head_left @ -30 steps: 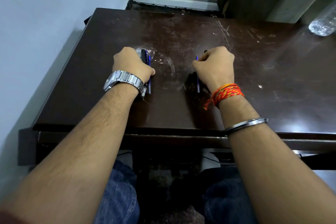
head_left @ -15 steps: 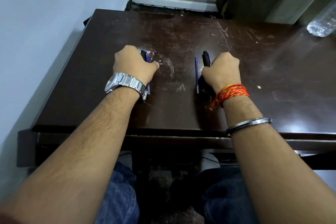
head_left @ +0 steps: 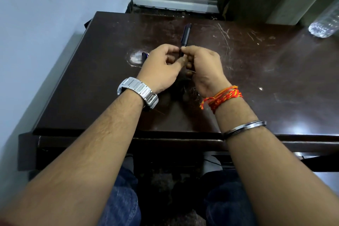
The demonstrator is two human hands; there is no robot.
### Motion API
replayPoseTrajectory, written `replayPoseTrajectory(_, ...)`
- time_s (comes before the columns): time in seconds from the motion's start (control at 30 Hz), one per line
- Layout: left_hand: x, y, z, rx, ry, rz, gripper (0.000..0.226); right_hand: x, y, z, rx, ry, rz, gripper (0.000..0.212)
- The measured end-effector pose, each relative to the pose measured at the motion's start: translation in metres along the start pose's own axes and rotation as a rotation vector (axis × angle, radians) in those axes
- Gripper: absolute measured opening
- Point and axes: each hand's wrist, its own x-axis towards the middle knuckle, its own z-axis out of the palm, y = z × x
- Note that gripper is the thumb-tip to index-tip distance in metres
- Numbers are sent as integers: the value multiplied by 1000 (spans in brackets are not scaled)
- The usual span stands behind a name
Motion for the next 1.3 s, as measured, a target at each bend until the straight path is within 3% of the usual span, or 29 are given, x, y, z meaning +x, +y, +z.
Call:
replayPoseTrajectory(0.13, -3, 0, 1, 1, -79, -30, 13, 0, -3, -5, 12, -6, -104, 18)
replayPoseTrajectory(0.33, 2, 4, 6, 23, -8, -84, 19, -2, 0, -2, 21, -103, -156, 20)
replayPoseTrajectory(0.43, 3, 3, 7, 114, 31, 13, 32, -2, 0, 0, -37, -80, -218, 21)
replayPoseTrajectory(0.57, 2, 7, 11, 129, 89, 76, 33, -2, -1, 2, -61, -36, -271, 24)
replayPoseTrajectory(0.73, 1, 11, 18, 31, 82, -21, 43, 0, -6, 1, 16, -36, -277, 25)
replayPoseTrajectory(0.93, -5, 7, 17, 113, 68, -80, 44, 3, -14, -6, 102, 49, -288, 20)
replayPoseTrajectory(1.03, -6, 7, 16, 118, 73, -160, 33, 8, -23, -17, 178, 115, -303, 14)
replayPoseTrajectory(1.13, -6, 8, 14, 53, 102, -200, 20, 13, -21, -32, -51, 171, -308, 11)
replayPoseTrajectory(1.23, -9, 8, 15, 80, 93, -207, 27, 17, -12, -44, -531, 258, -251, 16)
replayPoseTrajectory(1.3, -10, 8, 16, 96, 96, -198, 29, 18, -10, -47, -695, 290, -220, 23)
